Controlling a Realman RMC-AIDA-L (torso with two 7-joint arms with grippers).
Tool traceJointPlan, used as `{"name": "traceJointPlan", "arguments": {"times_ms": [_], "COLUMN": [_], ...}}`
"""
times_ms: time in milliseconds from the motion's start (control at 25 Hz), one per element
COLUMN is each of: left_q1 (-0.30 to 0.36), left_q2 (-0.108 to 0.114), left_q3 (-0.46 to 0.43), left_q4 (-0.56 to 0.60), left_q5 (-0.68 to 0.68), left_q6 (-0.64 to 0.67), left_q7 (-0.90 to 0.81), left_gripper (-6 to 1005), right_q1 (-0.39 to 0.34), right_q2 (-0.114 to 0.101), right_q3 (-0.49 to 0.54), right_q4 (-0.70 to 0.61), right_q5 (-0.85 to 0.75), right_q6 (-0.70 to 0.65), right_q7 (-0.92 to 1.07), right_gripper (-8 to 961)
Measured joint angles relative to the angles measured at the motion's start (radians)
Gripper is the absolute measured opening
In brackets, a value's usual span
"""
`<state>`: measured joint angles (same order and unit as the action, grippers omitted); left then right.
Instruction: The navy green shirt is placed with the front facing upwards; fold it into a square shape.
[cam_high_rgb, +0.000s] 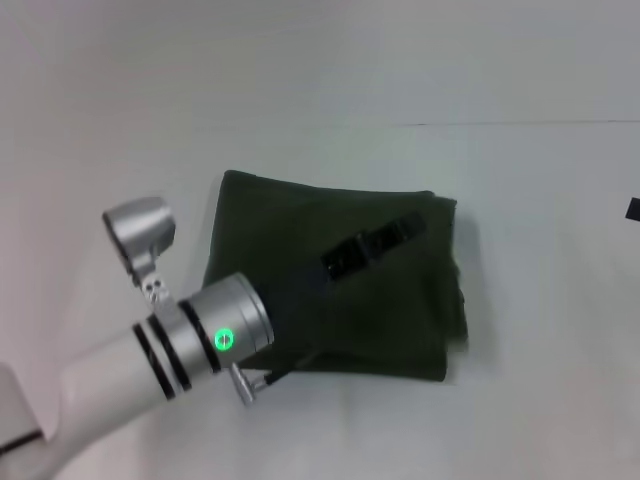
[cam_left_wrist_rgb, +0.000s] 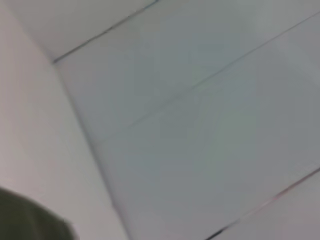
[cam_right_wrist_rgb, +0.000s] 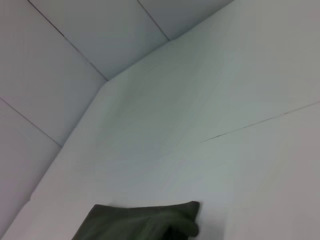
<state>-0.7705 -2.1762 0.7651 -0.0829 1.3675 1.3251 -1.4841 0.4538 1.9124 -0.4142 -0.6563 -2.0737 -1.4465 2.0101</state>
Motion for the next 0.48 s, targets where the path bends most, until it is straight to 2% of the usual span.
{"name": "traceJointPlan", "arguments": {"times_ms": [80,240,400,480], "left_q1": [0.016,0.053,0.133,0.177], "left_q2": [0.000,0.001,0.007,0.009], "left_q3": [-0.023,0.013,0.049,0.050], "left_q4": [-0.019,0.051,0.225,0.309], "left_q5": [0.003,0.011,0.018,0.018], "left_q6": [0.060,0.189,0.265,0.256], "left_q7": [0.065,0.079,0.073,0.075], "left_gripper": [151,235,319,403], "right_q1": [0.004,0.024,0.073,0.110], "right_q2": [-0.001,-0.002,-0.007,-0.016], "right_q3": [-0.004,-0.014,-0.020,-0.042], "right_q4": [0.001,0.006,0.016,0.034], "right_q5": [-0.001,-0.013,-0.071,-0.114], "right_q6": [0.000,0.007,0.019,0.031], "right_q7": [0.000,0.006,0.069,0.128], "right_gripper": [857,857,857,856]}}
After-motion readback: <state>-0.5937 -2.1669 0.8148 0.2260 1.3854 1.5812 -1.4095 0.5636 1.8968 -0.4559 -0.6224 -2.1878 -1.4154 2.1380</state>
